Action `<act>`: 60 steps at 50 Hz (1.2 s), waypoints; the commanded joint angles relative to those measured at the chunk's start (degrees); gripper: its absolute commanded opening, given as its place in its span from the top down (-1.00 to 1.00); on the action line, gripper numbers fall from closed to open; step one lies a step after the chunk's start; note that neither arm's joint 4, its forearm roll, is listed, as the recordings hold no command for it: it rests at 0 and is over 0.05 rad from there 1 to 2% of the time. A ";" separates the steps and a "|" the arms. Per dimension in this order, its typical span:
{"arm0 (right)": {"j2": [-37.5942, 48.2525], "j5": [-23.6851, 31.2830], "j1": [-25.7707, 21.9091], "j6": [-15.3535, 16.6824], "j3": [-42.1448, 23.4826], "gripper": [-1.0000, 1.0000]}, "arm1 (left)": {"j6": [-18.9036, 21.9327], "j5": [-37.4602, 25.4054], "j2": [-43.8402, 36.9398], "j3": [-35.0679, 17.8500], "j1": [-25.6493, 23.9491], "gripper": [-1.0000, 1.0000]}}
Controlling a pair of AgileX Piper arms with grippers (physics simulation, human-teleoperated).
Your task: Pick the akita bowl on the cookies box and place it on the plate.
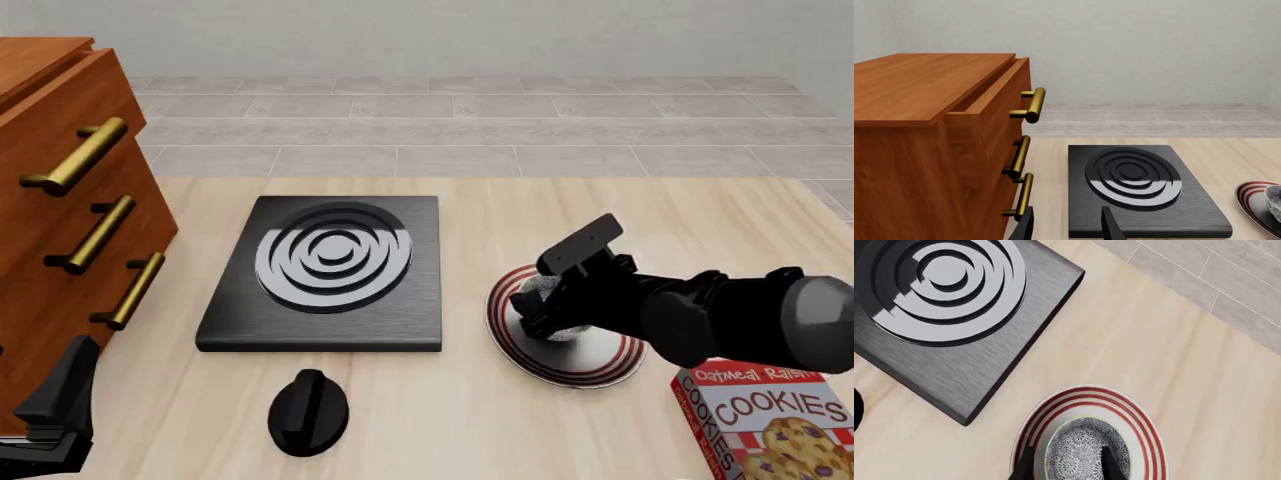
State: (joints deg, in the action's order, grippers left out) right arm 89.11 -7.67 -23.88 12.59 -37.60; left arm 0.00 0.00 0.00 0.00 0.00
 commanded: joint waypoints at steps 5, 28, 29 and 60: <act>0.66 -0.15 -0.63 -0.41 -0.23 -1.00 | 0.00 0.00 0.00 0.00 0.00 -1.00; -5.10 0.35 -2.47 -1.75 2.58 -1.00 | 0.00 0.00 0.00 0.00 0.00 -1.00; -5.86 0.67 -2.20 -1.70 2.59 -1.00 | 0.00 0.00 0.00 0.00 0.00 -1.00; -20.33 4.76 -5.54 -3.43 7.61 -1.00 | 0.00 0.00 0.00 0.00 0.00 -1.00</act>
State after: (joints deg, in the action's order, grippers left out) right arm 73.28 -4.06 -28.21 9.79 -31.73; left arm 0.00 0.00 0.00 0.00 0.00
